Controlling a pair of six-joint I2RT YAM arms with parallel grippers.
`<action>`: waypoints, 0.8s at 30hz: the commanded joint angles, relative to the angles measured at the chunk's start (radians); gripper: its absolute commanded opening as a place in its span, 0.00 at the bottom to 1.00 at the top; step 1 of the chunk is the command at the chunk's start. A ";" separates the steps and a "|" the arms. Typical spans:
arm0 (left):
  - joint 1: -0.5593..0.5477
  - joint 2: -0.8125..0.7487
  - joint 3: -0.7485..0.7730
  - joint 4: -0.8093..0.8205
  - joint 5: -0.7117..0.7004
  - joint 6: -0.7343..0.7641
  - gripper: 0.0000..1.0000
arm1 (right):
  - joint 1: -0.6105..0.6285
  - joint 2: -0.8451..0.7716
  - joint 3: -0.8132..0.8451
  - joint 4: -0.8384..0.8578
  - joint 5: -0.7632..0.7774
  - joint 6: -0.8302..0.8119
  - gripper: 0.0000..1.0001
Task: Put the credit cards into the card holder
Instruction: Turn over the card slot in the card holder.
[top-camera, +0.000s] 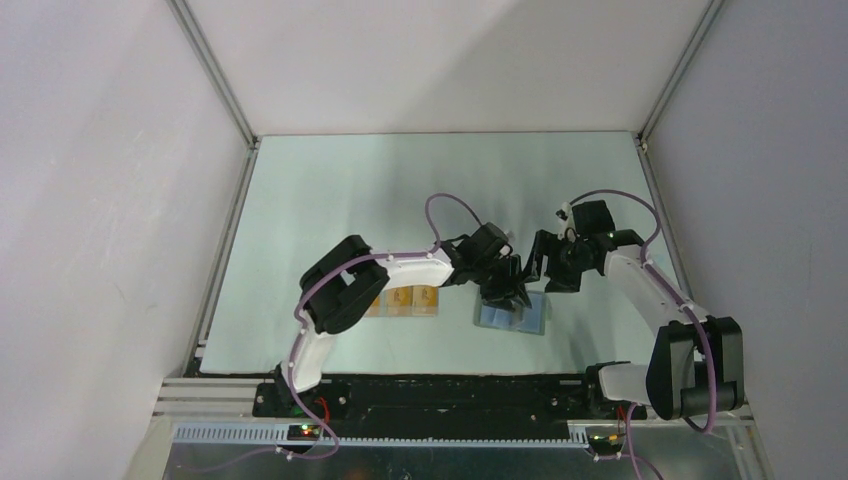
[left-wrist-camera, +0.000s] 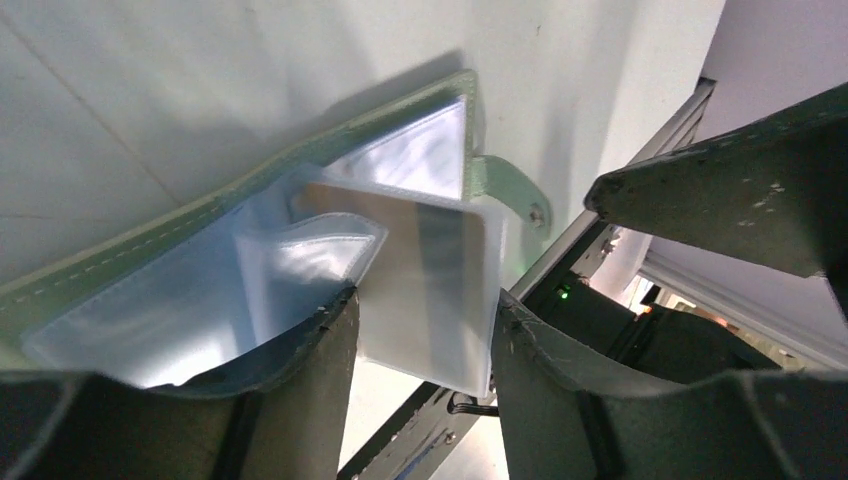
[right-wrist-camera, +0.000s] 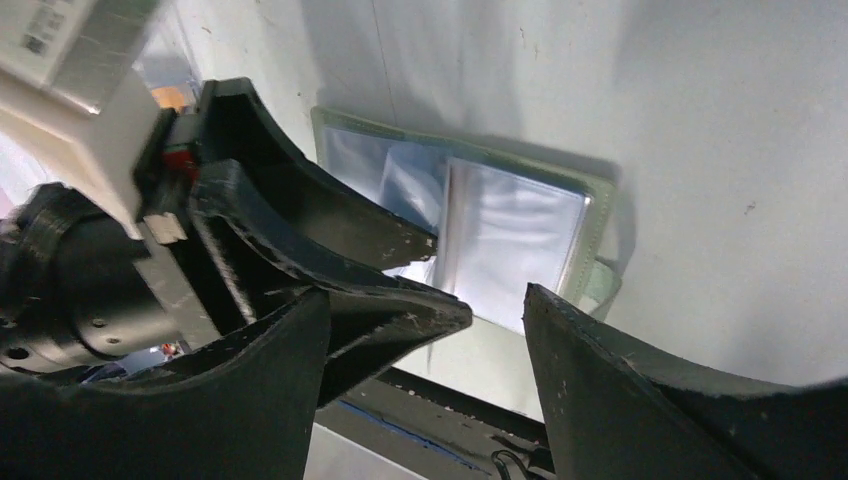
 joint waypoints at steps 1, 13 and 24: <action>-0.047 0.000 -0.002 0.133 0.054 -0.046 0.57 | -0.008 -0.022 0.036 0.004 -0.028 -0.008 0.75; -0.042 -0.073 -0.070 0.250 0.039 -0.050 0.72 | -0.026 -0.038 0.035 0.012 -0.079 -0.002 0.74; -0.044 -0.121 -0.121 0.283 0.002 -0.042 0.73 | -0.074 -0.073 0.036 0.018 -0.120 0.007 0.72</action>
